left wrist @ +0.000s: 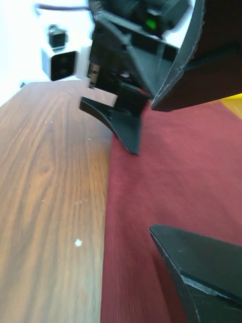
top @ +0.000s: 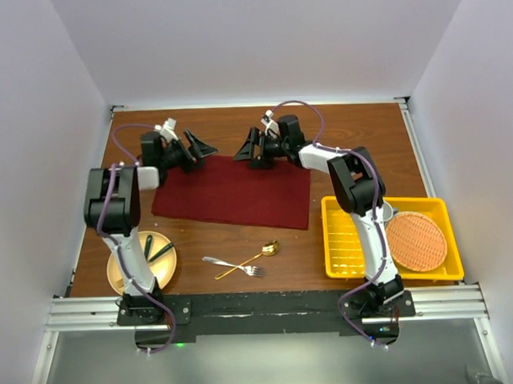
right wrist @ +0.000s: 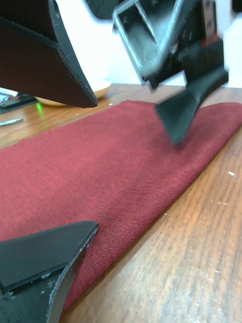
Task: Fold the napkin into a case and place the utensils inside
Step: Smooth out the rectangle-folded napkin at the center of the board.
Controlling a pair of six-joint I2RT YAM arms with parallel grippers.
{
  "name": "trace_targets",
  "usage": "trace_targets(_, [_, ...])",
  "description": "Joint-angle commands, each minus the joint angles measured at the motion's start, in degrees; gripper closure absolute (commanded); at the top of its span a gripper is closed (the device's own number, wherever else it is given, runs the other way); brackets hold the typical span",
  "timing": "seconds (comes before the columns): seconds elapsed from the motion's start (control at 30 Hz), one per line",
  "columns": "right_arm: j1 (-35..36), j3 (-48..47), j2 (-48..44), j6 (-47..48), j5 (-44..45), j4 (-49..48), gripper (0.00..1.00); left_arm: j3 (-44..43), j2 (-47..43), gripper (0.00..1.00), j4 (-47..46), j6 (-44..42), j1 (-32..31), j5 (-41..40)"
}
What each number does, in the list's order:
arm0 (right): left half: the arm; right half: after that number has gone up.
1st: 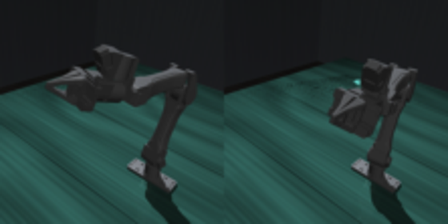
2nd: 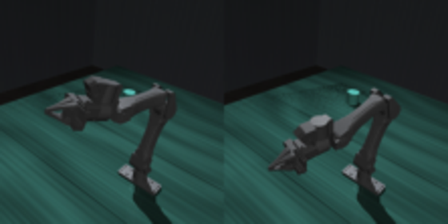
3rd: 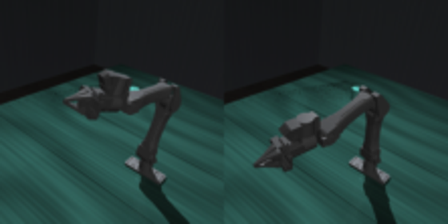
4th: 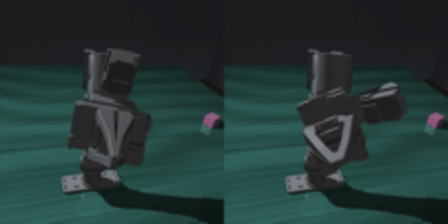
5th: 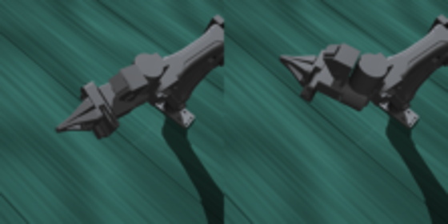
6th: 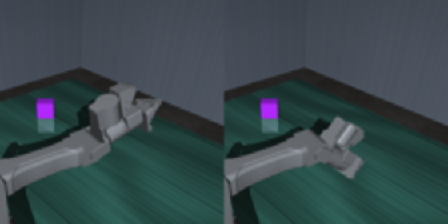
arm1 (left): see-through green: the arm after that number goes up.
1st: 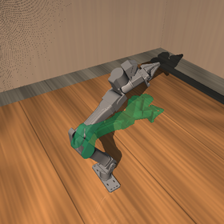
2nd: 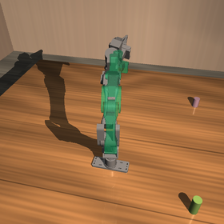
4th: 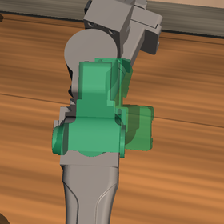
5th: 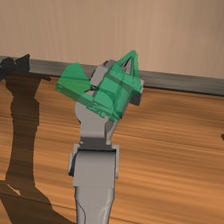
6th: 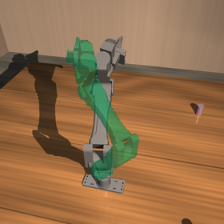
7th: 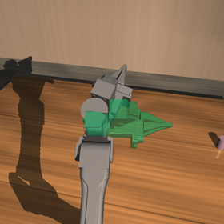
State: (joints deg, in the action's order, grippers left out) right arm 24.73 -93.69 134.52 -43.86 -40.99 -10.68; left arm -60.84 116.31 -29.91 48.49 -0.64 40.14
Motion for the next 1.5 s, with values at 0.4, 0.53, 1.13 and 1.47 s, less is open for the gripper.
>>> trace_targets(0.4, [0.5,-0.7,-13.9,23.7,-5.8,19.2,0.02,-3.9,-19.8,0.19,32.4,-41.3,12.5,16.4])
trace_targets(0.53, [0.3,-3.8,-11.2,21.4,-5.4,18.4,0.02,-2.1,-15.5,0.1,13.2,-26.1,2.7,9.1])
trace_targets(1.13, [1.5,-7.5,-18.8,67.9,2.6,60.1,0.53,-12.0,-19.1,0.79,66.3,-84.4,4.5,7.5])
trace_targets(1.47, [10.0,13.4,-30.6,76.8,19.6,58.1,0.72,-2.4,-27.0,0.85,78.8,-114.3,6.6,-8.0])
